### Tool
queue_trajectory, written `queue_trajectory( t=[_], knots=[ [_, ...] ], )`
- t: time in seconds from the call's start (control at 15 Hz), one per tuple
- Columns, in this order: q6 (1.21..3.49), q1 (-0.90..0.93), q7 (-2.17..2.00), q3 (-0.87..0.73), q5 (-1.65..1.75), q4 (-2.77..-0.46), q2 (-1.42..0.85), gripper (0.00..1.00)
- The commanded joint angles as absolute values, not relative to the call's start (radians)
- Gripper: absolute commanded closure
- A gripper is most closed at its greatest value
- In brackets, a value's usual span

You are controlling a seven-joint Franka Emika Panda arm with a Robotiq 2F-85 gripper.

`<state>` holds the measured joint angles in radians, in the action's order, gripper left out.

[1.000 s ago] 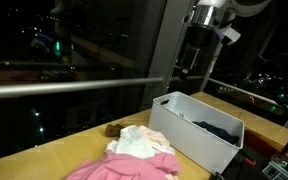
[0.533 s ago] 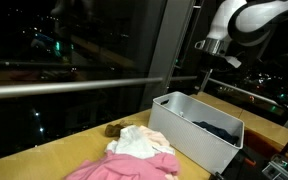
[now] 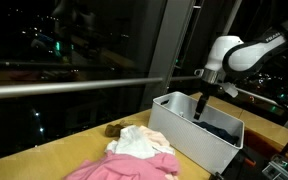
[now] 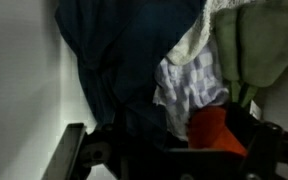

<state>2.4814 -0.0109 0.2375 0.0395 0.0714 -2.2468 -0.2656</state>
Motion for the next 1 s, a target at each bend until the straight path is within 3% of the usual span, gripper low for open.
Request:
queue_trajectory(
  t=[0.0,0.8,0.87,0.93],
  knots=[
    [2.569,-0.019,0.253,0.047,0.055,-2.275,-0.342,0.00],
    [2.690,-0.039,0.250,0.084,0.039,-2.307,-0.540,0.00],
    [2.688,-0.041,0.249,0.088,0.035,-2.305,-0.544,0.25],
    [2.686,-0.046,0.251,0.091,0.031,-2.304,-0.543,0.26]
  ],
)
